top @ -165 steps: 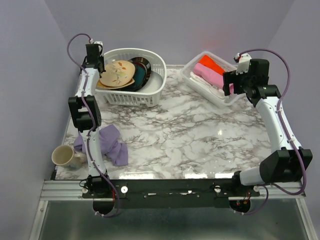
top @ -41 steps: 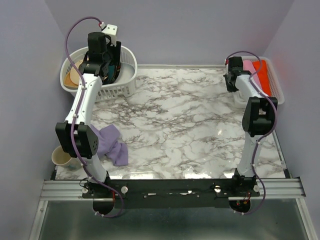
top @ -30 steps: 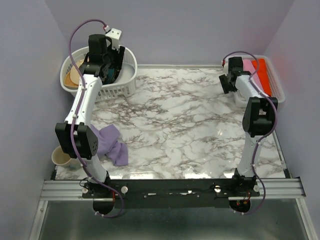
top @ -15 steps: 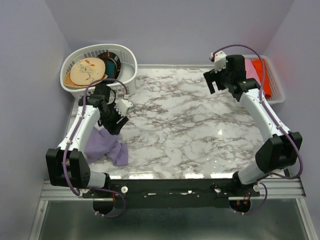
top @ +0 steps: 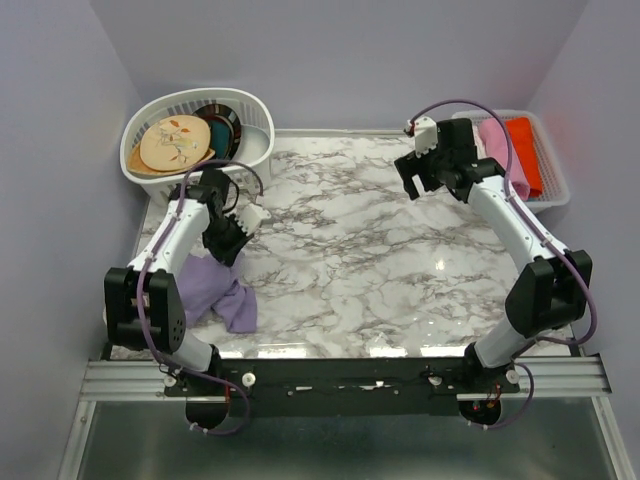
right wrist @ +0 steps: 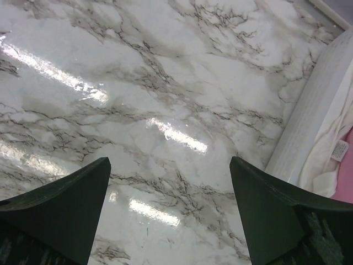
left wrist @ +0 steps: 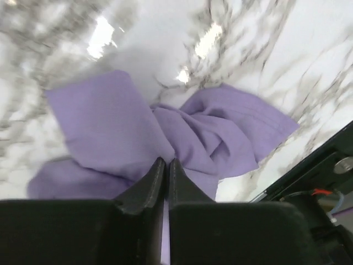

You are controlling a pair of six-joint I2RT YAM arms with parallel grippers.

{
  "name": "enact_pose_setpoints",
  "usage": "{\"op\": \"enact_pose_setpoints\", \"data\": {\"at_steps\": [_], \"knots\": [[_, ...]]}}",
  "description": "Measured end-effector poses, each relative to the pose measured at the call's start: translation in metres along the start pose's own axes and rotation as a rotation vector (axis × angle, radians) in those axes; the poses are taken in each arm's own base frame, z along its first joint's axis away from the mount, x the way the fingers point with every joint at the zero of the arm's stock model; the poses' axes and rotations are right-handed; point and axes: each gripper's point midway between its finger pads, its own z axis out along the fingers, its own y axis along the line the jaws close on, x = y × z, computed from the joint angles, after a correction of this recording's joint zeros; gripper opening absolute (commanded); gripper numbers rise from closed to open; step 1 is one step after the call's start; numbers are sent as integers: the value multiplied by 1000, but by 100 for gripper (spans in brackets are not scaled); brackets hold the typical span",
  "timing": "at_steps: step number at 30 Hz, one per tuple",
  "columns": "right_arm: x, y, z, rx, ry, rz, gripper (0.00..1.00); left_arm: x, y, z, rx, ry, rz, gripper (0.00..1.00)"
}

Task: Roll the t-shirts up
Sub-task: Move the T-shirt to the center of the board.

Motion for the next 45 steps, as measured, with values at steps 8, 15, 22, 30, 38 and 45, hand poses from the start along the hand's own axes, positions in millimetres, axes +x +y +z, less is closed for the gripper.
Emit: {"op": "enact_pose_setpoints", "data": {"at_steps": [8,15,22,30,38,45], "knots": [[-12,-4,-3,7,-25,-1,97,-142,-1,-111,-129,-416,188,0],[-12,6,-2,-47,-29,-3,97,-203,-68,-169,-149,-661,445,0],[-26,33,-14,-201,-110,-32,97,-226,-72,-223,-327,-929,520,0],[-30,42,-33,-247,-150,-45,97,-289,-58,-211,-193,-965,475,7],[-26,44,-74,-233,-169,-75,93,-349,-46,-113,73,-843,246,66],[-14,57,-109,-274,-197,-244,90,-295,-40,-89,40,-792,53,77]]}}
